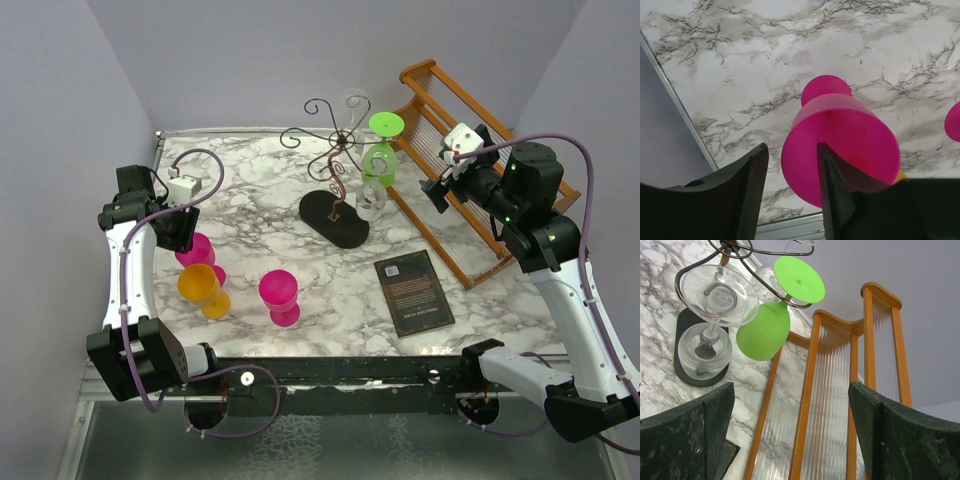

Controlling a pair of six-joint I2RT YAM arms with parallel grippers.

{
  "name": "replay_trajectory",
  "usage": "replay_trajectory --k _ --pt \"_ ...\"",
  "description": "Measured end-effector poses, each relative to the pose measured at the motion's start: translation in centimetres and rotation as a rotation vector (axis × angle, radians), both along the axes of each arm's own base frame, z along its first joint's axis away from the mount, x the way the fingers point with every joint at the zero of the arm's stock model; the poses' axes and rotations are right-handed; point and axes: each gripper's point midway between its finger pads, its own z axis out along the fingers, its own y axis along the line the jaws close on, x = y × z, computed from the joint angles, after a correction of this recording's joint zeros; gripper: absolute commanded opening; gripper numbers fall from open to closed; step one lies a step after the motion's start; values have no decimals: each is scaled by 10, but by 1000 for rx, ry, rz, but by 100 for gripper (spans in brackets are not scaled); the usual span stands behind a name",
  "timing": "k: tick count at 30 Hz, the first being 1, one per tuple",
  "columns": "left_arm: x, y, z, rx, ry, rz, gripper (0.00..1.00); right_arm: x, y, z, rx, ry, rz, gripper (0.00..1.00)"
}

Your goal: Place the wine glass upside down on the wine glass rack

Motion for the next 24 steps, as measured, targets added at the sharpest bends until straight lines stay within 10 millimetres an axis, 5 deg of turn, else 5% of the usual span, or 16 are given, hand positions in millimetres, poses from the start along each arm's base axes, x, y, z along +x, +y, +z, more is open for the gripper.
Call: replay_trajectory --k 15,24 --pt "11 4 -18 1 43 -34 2 0 1 -3 -3 4 7 94" --pt "31 -3 -1 -40 -35 -54 0 10 -18 -12 -44 0 -79 96"
